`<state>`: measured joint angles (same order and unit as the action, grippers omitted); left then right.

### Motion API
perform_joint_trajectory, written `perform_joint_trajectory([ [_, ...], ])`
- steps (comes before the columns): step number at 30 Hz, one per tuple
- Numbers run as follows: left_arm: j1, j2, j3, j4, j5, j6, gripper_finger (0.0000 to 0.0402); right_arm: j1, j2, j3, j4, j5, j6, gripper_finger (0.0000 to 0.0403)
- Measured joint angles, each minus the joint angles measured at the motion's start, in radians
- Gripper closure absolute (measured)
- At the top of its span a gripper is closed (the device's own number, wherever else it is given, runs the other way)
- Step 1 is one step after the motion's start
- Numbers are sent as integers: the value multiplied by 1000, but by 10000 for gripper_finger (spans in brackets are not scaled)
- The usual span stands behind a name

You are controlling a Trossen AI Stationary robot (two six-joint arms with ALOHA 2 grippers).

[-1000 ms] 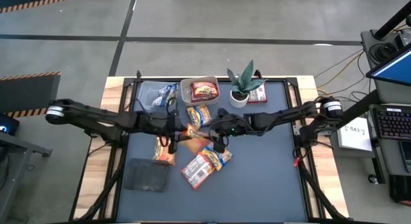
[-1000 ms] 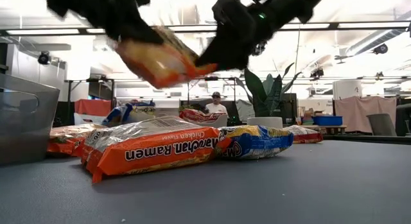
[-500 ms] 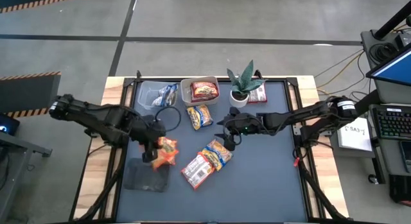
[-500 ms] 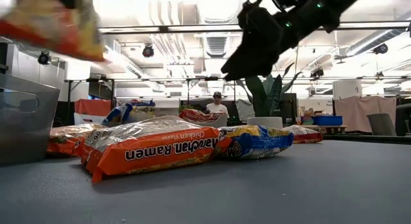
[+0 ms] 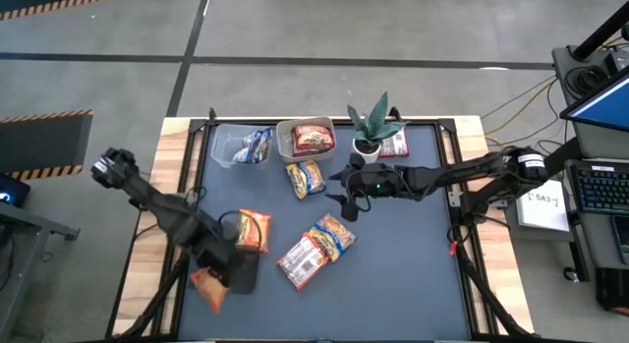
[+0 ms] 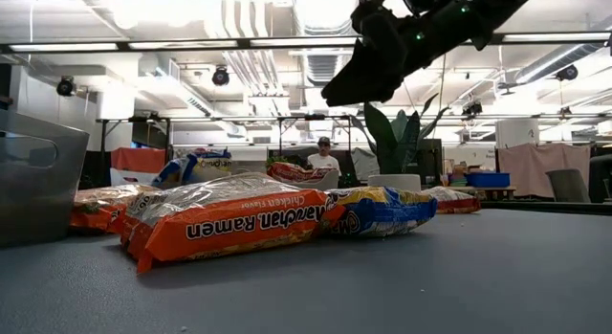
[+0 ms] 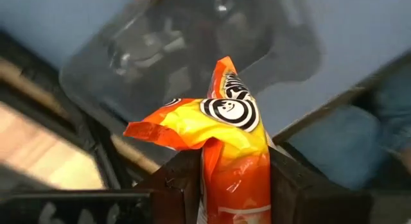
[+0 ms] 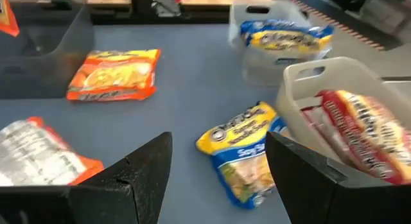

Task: Sort Maruchan noodles
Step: Put the orange noodle pack into the black bin

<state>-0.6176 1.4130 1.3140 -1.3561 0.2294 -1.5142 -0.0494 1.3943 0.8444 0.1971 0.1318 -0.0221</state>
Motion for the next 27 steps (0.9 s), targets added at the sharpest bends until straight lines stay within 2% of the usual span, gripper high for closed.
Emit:
perform_joint_trajectory([
  [6,-37,89,1,-75,-89,-156,299,-40,-35,2,-9,1,-24,165],
  [13,-37,168,1,-112,-114,-119,299,-41,-77,2,-49,-1,-58,165],
  [19,-37,177,16,-125,-122,-115,299,-43,-72,2,-47,-1,-92,165],
  [27,-36,175,106,-179,-228,-121,299,-66,-77,1,-20,-1,-98,165],
])
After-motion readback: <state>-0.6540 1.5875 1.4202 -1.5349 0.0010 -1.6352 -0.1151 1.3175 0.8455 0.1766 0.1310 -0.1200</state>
